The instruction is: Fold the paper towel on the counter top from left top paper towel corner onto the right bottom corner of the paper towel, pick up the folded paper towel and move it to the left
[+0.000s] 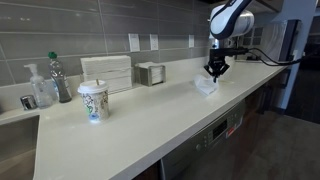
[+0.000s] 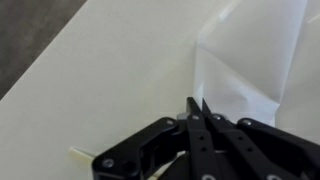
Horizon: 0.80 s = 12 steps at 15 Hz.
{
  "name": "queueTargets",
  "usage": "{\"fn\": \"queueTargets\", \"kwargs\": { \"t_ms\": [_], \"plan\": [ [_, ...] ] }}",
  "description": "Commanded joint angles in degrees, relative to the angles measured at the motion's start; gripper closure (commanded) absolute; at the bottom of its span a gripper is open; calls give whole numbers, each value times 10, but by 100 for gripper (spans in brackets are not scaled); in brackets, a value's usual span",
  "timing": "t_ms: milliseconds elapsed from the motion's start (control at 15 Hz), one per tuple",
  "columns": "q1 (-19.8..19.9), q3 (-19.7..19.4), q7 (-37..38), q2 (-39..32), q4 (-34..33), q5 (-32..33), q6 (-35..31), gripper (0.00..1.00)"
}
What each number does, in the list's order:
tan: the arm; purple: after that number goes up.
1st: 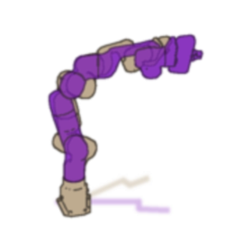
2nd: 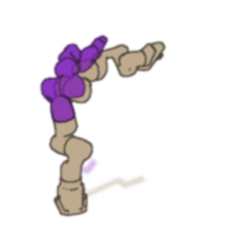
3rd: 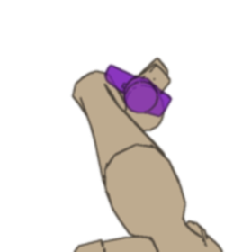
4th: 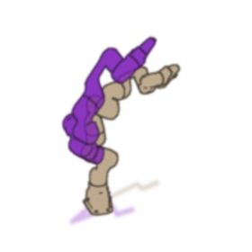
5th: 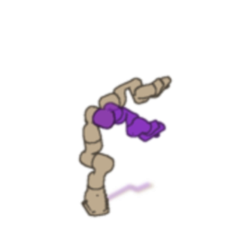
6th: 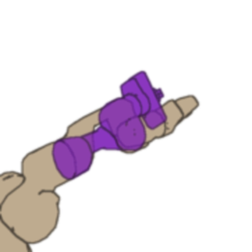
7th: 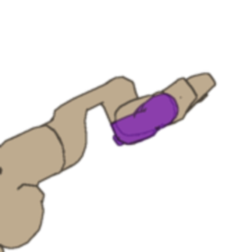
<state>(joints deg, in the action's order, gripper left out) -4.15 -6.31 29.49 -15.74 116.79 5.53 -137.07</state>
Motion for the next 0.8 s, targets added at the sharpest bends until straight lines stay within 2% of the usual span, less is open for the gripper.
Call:
{"fn": "queueTargets", "kwargs": {
  "t_ms": [0,467,733],
  "plan": [
    [-19,4,25,13,-36,34,46,100],
    [-42,31,41,-3,-121,43,110,100],
    [-55,47,54,-17,-164,38,170,100]
  ]
}}
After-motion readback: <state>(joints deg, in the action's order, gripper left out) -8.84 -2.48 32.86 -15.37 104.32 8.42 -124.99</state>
